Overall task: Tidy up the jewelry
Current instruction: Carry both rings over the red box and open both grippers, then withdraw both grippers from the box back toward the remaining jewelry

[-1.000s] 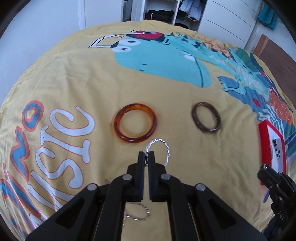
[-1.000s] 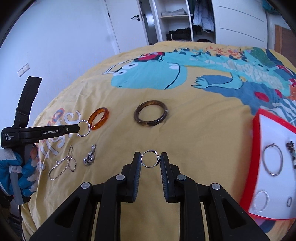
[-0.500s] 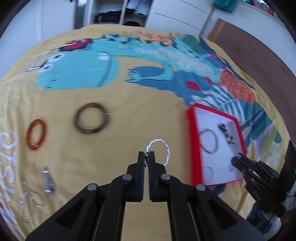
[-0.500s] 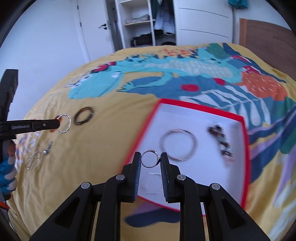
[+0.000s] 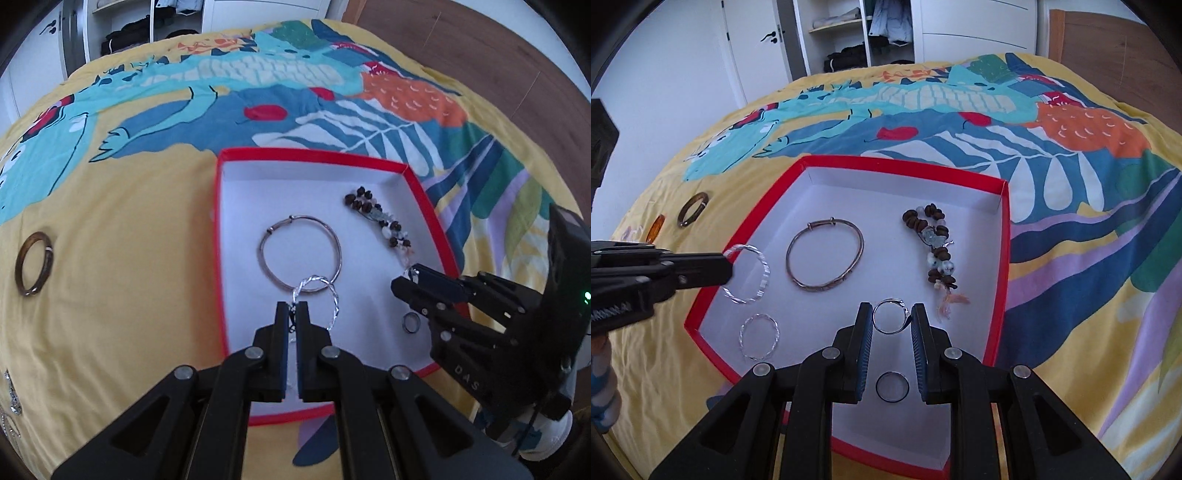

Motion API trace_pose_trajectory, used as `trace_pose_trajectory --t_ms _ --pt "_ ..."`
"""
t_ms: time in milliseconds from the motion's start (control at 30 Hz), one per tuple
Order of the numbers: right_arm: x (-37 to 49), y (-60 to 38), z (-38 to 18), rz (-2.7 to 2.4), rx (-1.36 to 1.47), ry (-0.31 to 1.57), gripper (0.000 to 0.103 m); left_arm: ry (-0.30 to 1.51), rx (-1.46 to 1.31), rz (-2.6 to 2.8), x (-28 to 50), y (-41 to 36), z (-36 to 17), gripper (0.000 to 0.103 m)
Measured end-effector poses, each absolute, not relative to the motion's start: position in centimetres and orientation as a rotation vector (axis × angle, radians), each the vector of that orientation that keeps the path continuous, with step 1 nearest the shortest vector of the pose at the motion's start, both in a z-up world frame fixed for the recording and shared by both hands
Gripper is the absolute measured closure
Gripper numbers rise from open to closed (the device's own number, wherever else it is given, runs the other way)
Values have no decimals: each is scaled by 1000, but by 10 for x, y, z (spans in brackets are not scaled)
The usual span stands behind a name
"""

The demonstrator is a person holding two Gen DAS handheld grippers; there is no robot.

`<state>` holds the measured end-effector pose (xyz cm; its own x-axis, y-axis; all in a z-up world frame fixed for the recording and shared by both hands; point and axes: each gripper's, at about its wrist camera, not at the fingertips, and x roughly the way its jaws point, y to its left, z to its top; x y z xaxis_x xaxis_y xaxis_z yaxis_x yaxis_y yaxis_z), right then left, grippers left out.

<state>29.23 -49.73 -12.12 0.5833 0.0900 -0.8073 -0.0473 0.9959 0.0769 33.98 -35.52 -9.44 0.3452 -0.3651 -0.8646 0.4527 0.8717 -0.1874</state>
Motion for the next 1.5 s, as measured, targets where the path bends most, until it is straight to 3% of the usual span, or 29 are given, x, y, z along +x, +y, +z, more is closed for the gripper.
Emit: trace_pose_trajectory --t_ms 633,800,1167,1500 --pt "296 -493 -132 87 2 946 81 1132 37 -417 377 -368 -123 97" --pt "289 -497 -125 77 16 939 68 1144 30 -429 375 -364 -118 87" --pt "238 -496 -73 37 82 870 68 1050 12 -467 323 -325 -59 86" --pt "184 -441 -12 95 145 782 64 1000 32 -400 254 -222 -5 86"
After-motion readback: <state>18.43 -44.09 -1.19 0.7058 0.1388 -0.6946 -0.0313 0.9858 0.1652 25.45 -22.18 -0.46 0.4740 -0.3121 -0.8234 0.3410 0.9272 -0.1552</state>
